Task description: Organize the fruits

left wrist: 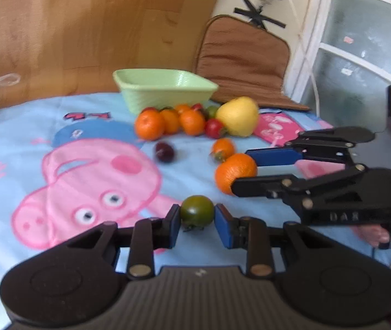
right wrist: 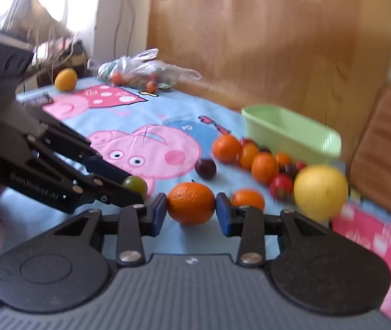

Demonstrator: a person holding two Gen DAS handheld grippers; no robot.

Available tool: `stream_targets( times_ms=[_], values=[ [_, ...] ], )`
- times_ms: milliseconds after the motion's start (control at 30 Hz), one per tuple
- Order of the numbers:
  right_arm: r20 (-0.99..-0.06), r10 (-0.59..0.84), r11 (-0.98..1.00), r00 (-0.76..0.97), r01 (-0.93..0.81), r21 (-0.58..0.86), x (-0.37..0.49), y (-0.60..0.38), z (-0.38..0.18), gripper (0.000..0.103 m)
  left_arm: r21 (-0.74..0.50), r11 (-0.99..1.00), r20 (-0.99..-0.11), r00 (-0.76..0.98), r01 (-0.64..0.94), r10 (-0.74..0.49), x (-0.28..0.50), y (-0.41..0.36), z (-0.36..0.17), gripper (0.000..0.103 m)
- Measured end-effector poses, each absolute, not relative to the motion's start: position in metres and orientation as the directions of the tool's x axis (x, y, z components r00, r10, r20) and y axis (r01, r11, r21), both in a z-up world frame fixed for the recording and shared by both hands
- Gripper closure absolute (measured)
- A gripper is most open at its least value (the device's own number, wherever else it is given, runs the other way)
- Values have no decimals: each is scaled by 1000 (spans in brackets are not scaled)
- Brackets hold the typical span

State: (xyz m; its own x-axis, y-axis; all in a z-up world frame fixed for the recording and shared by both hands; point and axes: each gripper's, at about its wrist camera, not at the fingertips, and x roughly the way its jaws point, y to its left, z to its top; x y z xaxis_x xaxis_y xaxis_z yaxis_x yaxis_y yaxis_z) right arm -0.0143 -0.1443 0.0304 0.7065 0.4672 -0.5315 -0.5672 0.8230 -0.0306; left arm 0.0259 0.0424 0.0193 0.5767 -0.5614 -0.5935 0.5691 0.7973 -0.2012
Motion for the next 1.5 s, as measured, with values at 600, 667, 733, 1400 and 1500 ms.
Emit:
stream_targets(
  times_ms=[600, 667, 733, 1400, 1500],
  values=[
    [-547, 342, 940, 764, -281, 196, 175, -205, 43, 59, -266, 874, -645, 599, 406, -475, 254, -46, 46, 74],
    [-539, 354, 935, 765, -289, 204, 179, -206, 42, 59, -263, 874, -647, 598, 408, -474, 253, -46, 42, 74],
    [-521, 360, 933, 774, -290, 214, 176, -208, 44, 59, -259, 872, -628, 614, 415, -478, 243, -41, 47, 73],
    [-530, 434, 889, 728, -441, 123, 47, -177, 23, 44, -223, 901, -618, 661, 373, -426, 112, 0, 6, 78],
    [-567, 403, 902, 719, -418, 112, 61, -172, 15, 45, -230, 908, -609, 676, 350, -415, 105, 2, 5, 79]
  ],
)
